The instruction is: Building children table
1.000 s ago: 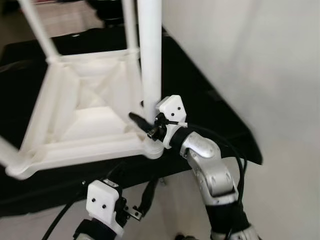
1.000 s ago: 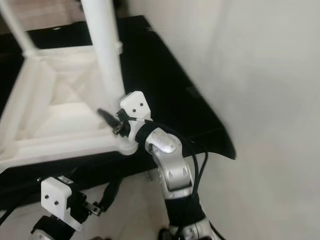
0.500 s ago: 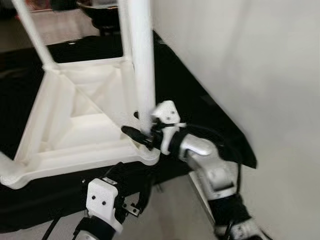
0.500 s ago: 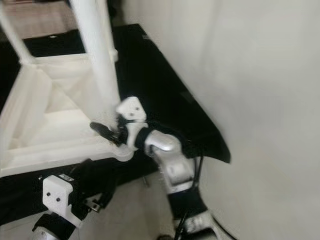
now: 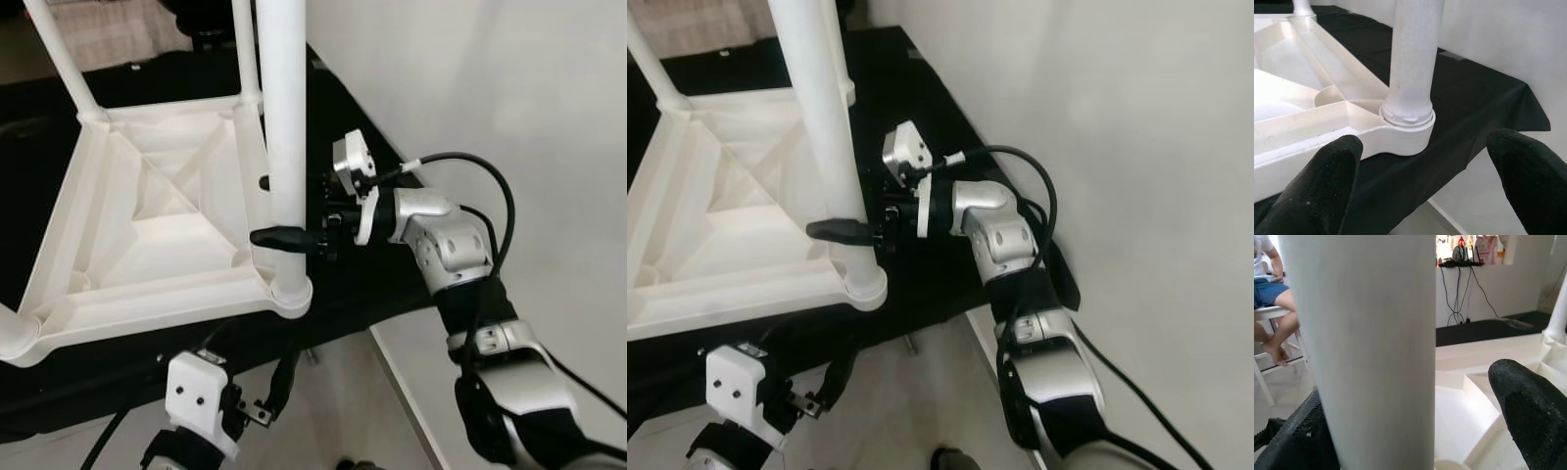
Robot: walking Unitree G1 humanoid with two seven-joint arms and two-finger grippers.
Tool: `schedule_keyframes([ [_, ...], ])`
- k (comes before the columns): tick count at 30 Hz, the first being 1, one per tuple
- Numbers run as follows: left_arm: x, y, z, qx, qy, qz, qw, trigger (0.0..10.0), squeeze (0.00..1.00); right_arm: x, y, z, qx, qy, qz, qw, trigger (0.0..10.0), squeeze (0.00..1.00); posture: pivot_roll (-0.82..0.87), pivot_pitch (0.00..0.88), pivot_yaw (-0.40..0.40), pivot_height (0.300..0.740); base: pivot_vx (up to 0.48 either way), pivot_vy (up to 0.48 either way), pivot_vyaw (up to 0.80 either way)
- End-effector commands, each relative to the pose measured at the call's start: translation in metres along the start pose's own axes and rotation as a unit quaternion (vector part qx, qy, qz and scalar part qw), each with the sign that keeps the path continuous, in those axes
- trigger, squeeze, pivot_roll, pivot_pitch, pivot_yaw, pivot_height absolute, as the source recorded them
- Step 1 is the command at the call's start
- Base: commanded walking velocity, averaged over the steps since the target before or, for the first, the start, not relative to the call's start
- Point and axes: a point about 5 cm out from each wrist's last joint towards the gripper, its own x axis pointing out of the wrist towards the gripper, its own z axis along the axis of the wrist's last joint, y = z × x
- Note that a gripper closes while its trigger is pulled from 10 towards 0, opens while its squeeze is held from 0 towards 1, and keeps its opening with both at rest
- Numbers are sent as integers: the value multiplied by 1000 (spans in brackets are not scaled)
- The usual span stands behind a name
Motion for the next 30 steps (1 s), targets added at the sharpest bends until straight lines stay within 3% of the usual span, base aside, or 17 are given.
schedule_keyframes([
  [1,-4,-2,2,-6,6,-7,1000,10000,0,4,-2,-1,5,-2,21,1000,10000,0,1,218,-14,740,0,0,0],
  [2,-4,-2,2,-6,6,-7,1000,10000,0,4,-2,-1,5,-2,21,1000,10000,0,1,218,-14,740,0,0,0],
  [3,-6,-3,2,-6,8,-8,1000,10000,0,5,-4,-1,10,-1,29,1000,8392,0,4,222,-13,740,0,0,0],
  [4,-6,-3,2,-6,8,-8,1000,10000,0,5,-4,-1,10,-1,29,1000,8392,0,4,222,-13,740,0,0,0],
  [5,-7,-3,3,-7,10,-8,1000,10000,0,4,-4,-2,16,-2,35,999,0,0,5,227,-13,740,0,0,0],
  [14,-7,-3,3,-8,12,-9,1000,10000,0,-8,-6,-8,23,-11,31,999,0,0,-8,226,-7,740,0,0,0],
  [16,-5,-2,2,-9,10,-11,1000,10000,0,-29,-4,-15,7,-2,-45,999,0,0,-32,224,-9,740,0,0,0],
  [17,-5,-2,2,-9,10,-11,1000,10000,0,-29,-4,-15,7,-2,-45,999,0,0,-32,224,-9,740,0,0,0],
  [19,-5,0,2,-9,9,-11,1000,10000,0,-38,3,-27,21,9,-131,991,0,0,-46,225,-10,740,0,0,0],
  [22,-5,0,3,-9,9,-11,1000,10000,0,-39,6,-33,31,15,-165,986,0,0,-48,225,-11,740,0,0,0],
  [23,-4,1,3,-9,9,-11,1000,10000,0,-37,15,-49,48,37,-241,969,0,0,-50,225,-10,740,0,0,0],
  [24,-4,3,3,-8,8,-11,1000,10000,0,-34,37,-76,62,91,-349,931,0,0,-63,225,-2,740,0,0,0],
  [25,-4,3,3,-8,8,-11,1000,10000,0,-34,37,-76,62,91,-349,931,0,0,-63,225,-2,740,0,0,0],
  [26,-2,4,2,-7,8,-12,1000,10000,0,-26,61,-90,58,125,-391,910,0,0,-63,220,10,740,0,0,0],
  [27,-2,4,2,-7,8,-12,1000,10000,0,-26,61,-90,58,125,-391,910,0,0,-63,220,10,740,0,0,0],
  [28,0,5,2,-6,8,-14,1000,10000,0,-14,76,-96,56,137,-404,903,0,0,-61,208,12,740,0,0,0],
  [30,1,6,1,-5,8,-16,1000,10000,0,-4,78,-97,49,136,-401,905,0,0,-57,196,8,740,0,0,0],
])
